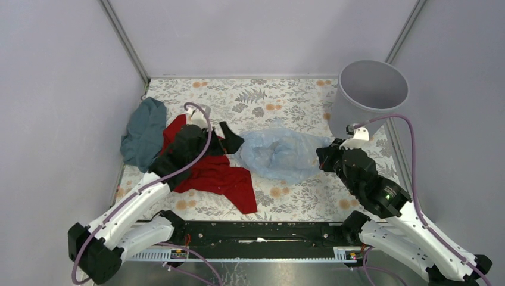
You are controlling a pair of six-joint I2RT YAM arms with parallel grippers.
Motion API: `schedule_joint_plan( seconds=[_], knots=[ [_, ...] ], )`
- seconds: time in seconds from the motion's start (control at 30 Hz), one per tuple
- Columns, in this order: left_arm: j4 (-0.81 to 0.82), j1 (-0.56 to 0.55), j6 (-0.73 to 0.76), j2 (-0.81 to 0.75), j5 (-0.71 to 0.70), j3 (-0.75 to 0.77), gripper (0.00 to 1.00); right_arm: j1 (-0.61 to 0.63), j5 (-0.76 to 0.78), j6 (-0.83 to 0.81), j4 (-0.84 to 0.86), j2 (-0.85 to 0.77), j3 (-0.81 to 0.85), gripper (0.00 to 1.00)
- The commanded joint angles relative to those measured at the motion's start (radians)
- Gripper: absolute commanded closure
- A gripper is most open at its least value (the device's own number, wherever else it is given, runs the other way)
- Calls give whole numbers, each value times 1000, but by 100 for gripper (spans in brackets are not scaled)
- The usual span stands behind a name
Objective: Put the trash bags into the trash bin
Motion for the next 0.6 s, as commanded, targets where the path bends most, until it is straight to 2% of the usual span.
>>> schedule_joint_plan(
  seconds=[0.0,0.07,0.2,0.3,0.37,0.57],
  knots=[
    [-46,87,-35,-25,11,-132,1,4,38,-22,-1,2,-6,100],
    [21,116,-48,1,53,-201,1,4,35,-22,1,-2,-8,100],
    [223,212,-89,110,228,-296,1,4,20,-25,4,-8,-18,100],
    [360,215,-126,150,209,-338,5,4,14,-24,-4,-10,-15,100],
    [427,214,-138,202,213,-336,14,4,10,-23,-10,-15,-10,99],
    [495,214,-118,367,225,-275,24,4,2,-16,-6,-31,-31,99]
  ],
)
